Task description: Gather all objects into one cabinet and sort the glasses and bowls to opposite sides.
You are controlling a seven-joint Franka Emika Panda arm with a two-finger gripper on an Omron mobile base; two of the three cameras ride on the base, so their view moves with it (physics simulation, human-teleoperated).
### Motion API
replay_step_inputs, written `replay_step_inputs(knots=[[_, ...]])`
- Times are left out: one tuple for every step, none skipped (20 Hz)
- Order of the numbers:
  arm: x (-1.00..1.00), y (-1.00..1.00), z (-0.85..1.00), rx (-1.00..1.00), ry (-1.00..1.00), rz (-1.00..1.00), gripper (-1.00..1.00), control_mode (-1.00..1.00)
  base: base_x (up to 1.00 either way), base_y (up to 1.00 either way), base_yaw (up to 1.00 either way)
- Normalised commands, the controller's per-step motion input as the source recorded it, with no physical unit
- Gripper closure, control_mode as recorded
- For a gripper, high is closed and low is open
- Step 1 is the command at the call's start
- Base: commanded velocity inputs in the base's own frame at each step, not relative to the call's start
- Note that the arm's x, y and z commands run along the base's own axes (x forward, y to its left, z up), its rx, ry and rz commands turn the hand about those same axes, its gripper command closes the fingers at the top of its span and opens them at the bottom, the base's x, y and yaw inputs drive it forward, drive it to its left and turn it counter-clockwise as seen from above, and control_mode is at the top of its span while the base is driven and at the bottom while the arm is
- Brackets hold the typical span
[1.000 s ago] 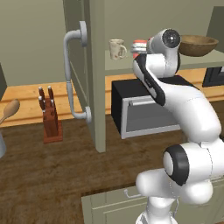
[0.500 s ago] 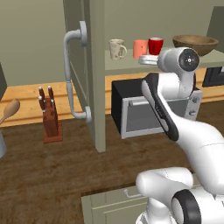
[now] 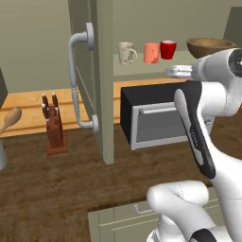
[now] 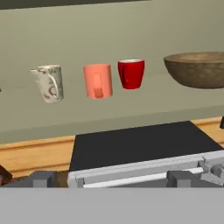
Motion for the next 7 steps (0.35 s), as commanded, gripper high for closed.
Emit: replay_step_inputs(knots=[[-0.84, -0.06, 0.00, 0.00, 0.11, 0.05, -1.00, -1.00, 0.00, 0.00, 0.00], [-0.86, -0.04, 0.00, 0.00, 0.11, 0.03, -1.00, -1.00, 0.00, 0.00, 0.00], [-0.87, -0.01, 0.00, 0.00, 0.11, 0.02, -1.00, -1.00, 0.00, 0.00, 0.00], [-0.85, 0.00, 0.00, 0.00, 0.11, 0.02, -1.00, -1.00, 0.00, 0.00, 0.00], [-0.76, 0.00, 0.00, 0.00, 0.13, 0.02, -1.00, -1.00, 0.00, 0.00, 0.00], [-0.69, 0.00, 0.00, 0.00, 0.17, 0.01, -1.00, -1.00, 0.00, 0.00, 0.00], [-0.66, 0.00, 0.00, 0.00, 0.20, 0.00, -1.00, -1.00, 0.00, 0.00, 0.00]])
